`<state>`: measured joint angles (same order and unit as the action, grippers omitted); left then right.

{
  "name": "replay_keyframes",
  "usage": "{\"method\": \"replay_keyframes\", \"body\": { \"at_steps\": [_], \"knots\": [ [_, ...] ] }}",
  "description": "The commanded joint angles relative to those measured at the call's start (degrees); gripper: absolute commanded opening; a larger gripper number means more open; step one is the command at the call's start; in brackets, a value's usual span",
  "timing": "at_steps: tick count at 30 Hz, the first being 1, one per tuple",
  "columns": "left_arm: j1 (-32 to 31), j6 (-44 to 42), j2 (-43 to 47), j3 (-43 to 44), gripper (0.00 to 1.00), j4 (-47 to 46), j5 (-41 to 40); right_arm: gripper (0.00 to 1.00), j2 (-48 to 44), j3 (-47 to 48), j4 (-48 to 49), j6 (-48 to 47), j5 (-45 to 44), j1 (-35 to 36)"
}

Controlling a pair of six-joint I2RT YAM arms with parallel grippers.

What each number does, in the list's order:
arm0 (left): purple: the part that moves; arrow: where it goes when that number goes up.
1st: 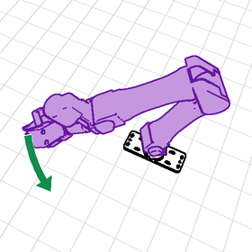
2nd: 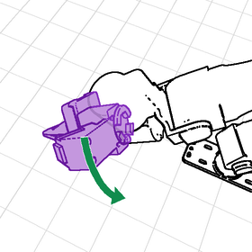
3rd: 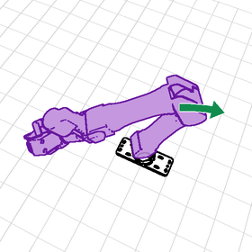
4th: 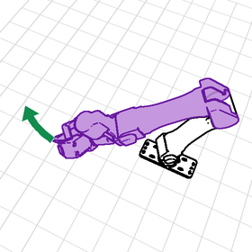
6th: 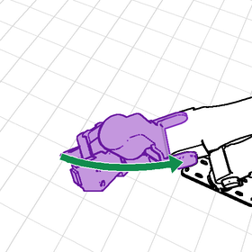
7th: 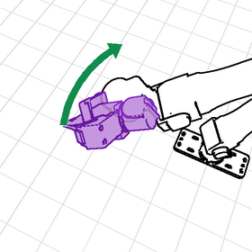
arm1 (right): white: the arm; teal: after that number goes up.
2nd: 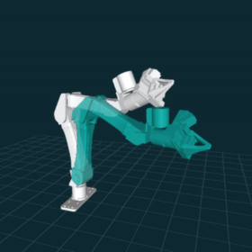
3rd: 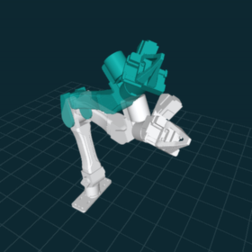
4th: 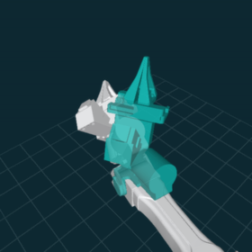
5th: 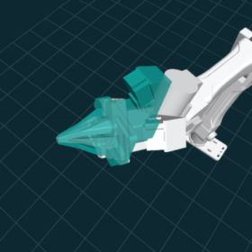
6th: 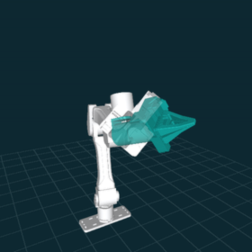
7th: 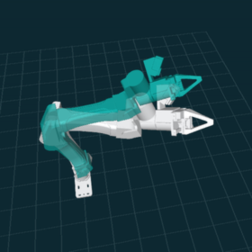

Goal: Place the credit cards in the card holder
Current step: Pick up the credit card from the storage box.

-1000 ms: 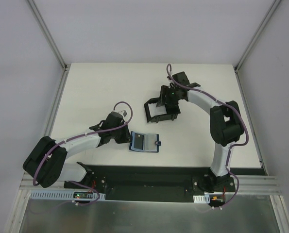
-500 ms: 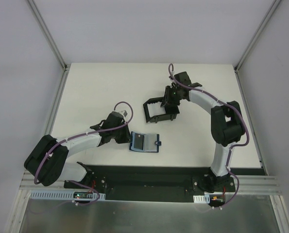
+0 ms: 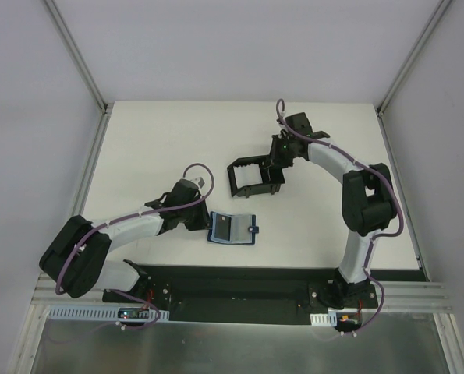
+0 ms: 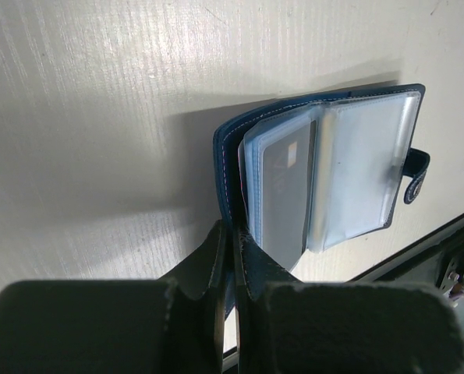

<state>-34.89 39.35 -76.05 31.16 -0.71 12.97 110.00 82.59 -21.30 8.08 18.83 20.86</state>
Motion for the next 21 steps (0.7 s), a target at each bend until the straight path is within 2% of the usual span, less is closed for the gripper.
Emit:
{"method": "replay_keyframes", "body": {
  "at_steps": [1, 2, 8, 14, 21],
  "knots": [
    [-0.17, -1.56, -1.03, 1.71, 0.0, 0.53, 0.3, 0.03, -1.81, 1.69, -2.77, -1.74, -2.47, 0.4],
    [-0.17, -1.56, -1.03, 1.71, 0.0, 0.53, 0.39, 0.0, -1.19, 2.57, -4.17, -2.62, -3.61, 0.84],
    [-0.17, -1.47, -1.56, 1.98, 0.0, 0.53, 0.83, 0.01, 2.94, 7.49, -11.12, -5.79, -15.47, 5.06],
    [-0.17, -1.47, -1.29, 1.71, 0.0, 0.53, 0.56, 0.06, 5.58, 9.26, -13.07, -6.32, -17.6, 6.29],
    [-0.17, -1.56, -1.47, 1.8, 0.0, 0.53, 0.83, 0.08, 5.76, 9.35, -14.04, -6.58, -18.39, 6.38]
  ]
}}
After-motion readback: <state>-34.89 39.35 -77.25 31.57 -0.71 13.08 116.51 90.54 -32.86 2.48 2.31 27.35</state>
